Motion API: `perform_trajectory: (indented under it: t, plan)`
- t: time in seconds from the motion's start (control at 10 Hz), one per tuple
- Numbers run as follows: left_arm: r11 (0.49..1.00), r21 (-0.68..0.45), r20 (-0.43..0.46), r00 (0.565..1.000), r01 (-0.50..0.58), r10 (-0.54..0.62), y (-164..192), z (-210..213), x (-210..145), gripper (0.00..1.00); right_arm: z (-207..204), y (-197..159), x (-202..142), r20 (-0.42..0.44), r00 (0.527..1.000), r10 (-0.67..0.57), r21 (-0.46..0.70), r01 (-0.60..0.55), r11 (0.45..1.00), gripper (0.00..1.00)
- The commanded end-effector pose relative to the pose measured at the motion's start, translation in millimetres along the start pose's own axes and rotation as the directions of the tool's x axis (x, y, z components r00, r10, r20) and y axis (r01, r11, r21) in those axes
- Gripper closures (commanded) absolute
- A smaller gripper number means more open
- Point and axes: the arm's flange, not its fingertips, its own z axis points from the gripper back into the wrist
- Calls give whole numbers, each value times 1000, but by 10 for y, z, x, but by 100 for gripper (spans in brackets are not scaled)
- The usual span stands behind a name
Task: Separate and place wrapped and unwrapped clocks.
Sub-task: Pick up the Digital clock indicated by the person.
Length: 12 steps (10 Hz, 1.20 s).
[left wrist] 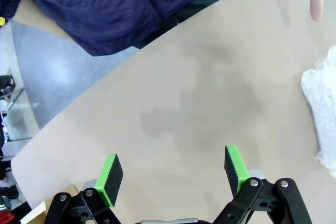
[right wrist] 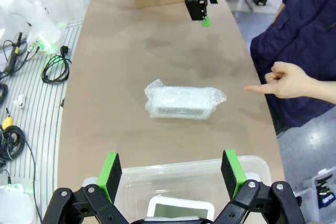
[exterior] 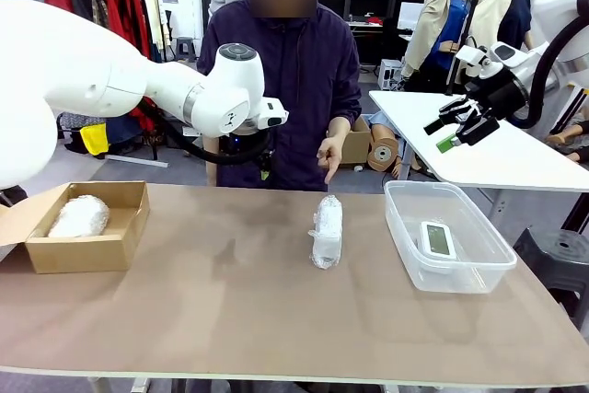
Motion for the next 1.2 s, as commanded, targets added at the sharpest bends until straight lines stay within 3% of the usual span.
perform_trajectory:
  t: [0.0, 0.4, 0.5, 0.7, 0.9, 1.1]
  plan:
    - [1000, 16, -6, 1000, 15, -15, 38, 37, -54, 0, -14, 36, -18, -18, 1000, 23, -10, -23, 1000, 0]
    - [1000, 1, -2, 1000, 1, -1, 6, 4, -2, 0, -14, 36, -18, -18, 1000, 23, -10, -23, 1000, 0]
    - [997, -51, -77, 996, -50, 46, -161, 52, 3, 0, -14, 36, -18, -18, 1000, 23, -10, -23, 1000, 0]
    - [979, -152, -132, 984, -136, 116, -373, 219, 49, 0, -14, 36, -18, -18, 1000, 23, -10, -23, 1000, 0]
    - [958, -171, -226, 956, -229, 188, -591, 330, 74, 0, -14, 36, -18, -18, 1000, 23, -10, -23, 1000, 0]
    - [924, -228, -218, 941, -307, 259, -889, 423, 65, 0, -14, 36, -18, -18, 1000, 23, -10, -23, 1000, 0]
